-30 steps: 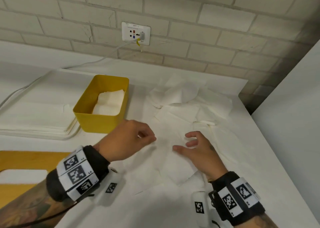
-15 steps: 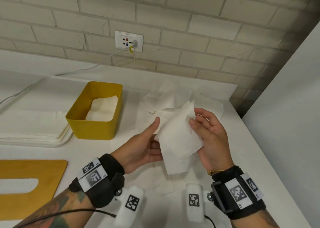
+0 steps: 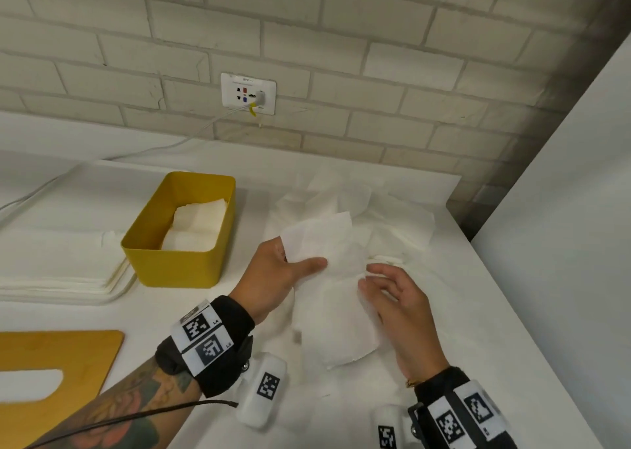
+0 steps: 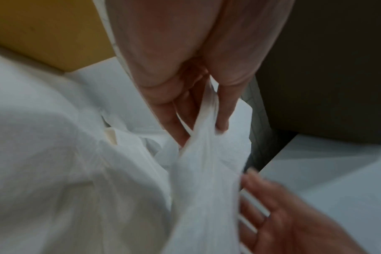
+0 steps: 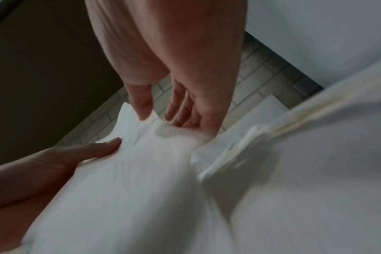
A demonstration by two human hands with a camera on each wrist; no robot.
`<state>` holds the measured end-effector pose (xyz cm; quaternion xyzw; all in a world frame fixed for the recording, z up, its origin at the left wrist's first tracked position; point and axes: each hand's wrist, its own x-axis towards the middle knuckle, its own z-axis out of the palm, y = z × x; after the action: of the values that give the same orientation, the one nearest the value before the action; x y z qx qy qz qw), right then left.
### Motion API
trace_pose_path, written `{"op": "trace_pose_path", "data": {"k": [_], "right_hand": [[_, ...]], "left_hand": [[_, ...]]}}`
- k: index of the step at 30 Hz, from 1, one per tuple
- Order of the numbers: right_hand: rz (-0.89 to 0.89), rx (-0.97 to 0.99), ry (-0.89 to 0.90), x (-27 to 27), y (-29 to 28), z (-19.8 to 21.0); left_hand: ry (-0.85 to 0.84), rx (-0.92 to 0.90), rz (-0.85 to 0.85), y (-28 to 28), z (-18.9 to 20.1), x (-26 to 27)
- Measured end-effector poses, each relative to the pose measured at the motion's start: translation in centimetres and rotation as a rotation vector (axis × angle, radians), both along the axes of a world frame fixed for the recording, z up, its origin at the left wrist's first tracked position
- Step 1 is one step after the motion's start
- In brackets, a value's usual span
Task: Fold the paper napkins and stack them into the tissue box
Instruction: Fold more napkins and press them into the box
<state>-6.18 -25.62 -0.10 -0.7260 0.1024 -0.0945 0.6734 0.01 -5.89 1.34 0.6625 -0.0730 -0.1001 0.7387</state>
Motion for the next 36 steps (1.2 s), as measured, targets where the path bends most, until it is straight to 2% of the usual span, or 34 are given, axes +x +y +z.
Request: {"op": "trace_pose_path", "data": {"k": [6, 9, 13, 15, 17, 19, 24, 29, 32, 36], "right_hand": [[0.08, -0.219, -0.124, 2.6, 0.1, 4.1], [-0.027, -0.12, -0.168, 4.3, 0.6, 4.1], [-0.114, 0.09, -0.114, 5.1, 0.2, 3.9], [-0.034, 0.138, -0.069, 5.1, 0.0, 3.9], [0.094, 0.07, 0.021, 4.9, 0.3, 3.6], [0.128, -0.013, 0.033, 4.8, 1.1, 3.0], [-0.112, 0.126, -0.08, 5.4, 0.6, 2.9], [-0.204, 0.201, -0.157, 5.2, -2.3, 4.4], [-0.061, 0.225, -0.182, 4.1, -3.6, 6.2], [0.297, 0.203, -0.051, 1.7, -3.6, 7.2]], "left_hand": [[-0.126, 0.107, -0.088, -0.5, 0.4, -0.1], [-0.097, 0.065, -0.128, -0.3, 0.1, -0.2], [-0.079, 0.064, -0.138, 0.6, -0.6, -0.3], [-0.089, 0.082, -0.102, 1.0, -0.8, 0.0], [-0.081, 0.052, -0.086, 1.0, -1.0, 0.1], [-0.078, 0.021, -0.084, 0.8, -0.8, 0.0], [-0.099, 0.041, -0.065, 0.6, -1.2, 0.2], [-0.114, 0.084, 0.041, 1.4, -1.4, 0.6], [-0.109, 0.054, 0.1, 1.8, -1.0, 1.3], [-0.137, 0.035, 0.156, 2.1, -0.1, 2.2]]}}
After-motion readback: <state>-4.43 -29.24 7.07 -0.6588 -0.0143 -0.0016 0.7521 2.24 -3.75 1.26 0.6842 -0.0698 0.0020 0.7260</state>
